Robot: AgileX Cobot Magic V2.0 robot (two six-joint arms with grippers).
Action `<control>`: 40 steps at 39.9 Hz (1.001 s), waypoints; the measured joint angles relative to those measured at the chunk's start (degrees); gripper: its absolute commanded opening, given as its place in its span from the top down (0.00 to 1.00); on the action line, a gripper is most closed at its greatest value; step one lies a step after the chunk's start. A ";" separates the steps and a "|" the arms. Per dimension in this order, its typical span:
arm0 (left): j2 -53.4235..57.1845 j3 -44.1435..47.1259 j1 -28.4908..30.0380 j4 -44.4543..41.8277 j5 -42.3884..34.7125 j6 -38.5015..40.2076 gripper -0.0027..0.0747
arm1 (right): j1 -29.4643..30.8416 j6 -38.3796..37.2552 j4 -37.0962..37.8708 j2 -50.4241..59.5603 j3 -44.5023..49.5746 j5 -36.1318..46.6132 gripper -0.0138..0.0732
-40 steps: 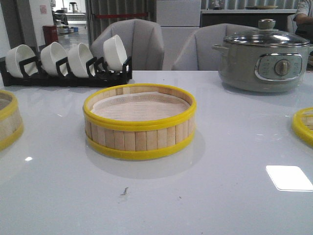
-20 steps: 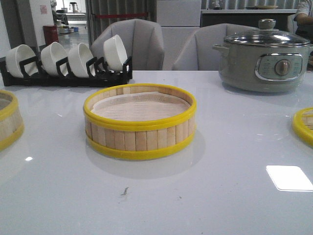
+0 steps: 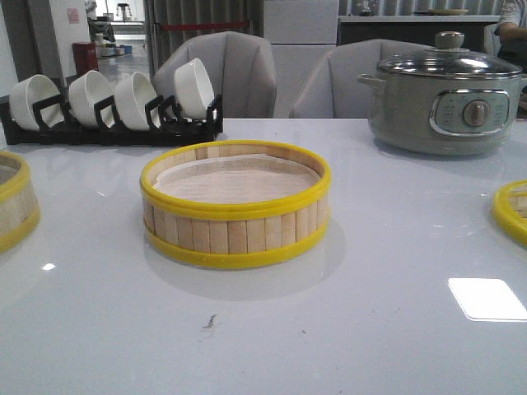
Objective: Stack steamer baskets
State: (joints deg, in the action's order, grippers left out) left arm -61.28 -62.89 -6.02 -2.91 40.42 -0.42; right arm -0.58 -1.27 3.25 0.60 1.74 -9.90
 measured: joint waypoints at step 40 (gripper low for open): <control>-1.29 0.00 0.00 -0.78 -1.85 -0.23 0.85 | 0.00 0.00 0.07 0.00 0.00 -0.10 0.79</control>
State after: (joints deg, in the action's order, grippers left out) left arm -62.57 -62.89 -6.02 -3.69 38.56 -0.65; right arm -0.58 -1.27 3.32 0.60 1.74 -10.01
